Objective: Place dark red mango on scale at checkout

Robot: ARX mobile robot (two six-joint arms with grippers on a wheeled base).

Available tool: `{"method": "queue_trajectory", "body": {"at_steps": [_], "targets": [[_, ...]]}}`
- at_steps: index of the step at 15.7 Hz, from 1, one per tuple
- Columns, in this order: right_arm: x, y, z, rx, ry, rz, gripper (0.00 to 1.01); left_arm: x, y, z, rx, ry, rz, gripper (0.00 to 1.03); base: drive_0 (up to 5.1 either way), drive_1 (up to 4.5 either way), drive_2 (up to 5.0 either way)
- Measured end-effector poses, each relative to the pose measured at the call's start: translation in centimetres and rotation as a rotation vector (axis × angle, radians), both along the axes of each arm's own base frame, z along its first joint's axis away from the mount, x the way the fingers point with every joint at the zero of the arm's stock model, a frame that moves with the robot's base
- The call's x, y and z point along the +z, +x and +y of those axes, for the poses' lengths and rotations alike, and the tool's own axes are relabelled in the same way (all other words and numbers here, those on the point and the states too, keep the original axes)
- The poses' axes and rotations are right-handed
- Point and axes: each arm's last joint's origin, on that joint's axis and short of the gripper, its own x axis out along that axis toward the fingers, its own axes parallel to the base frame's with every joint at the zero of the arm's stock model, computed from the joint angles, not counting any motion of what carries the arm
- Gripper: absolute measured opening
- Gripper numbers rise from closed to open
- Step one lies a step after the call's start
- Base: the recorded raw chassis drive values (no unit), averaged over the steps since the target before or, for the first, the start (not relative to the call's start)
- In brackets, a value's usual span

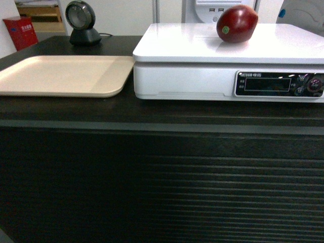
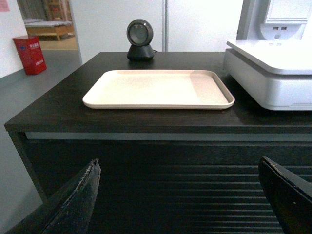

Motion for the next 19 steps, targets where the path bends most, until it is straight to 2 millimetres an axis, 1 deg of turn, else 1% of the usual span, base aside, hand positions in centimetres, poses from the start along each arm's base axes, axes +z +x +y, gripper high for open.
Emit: {"method": "queue_trajectory", "body": {"at_steps": [19], "targets": [[-0.06,0.0,0.0,-0.001,0.0,0.006,0.98,-0.05,0.0,-0.01,-0.002,0.002,0.005,0.98,0.0,0.0,0.0]]}}
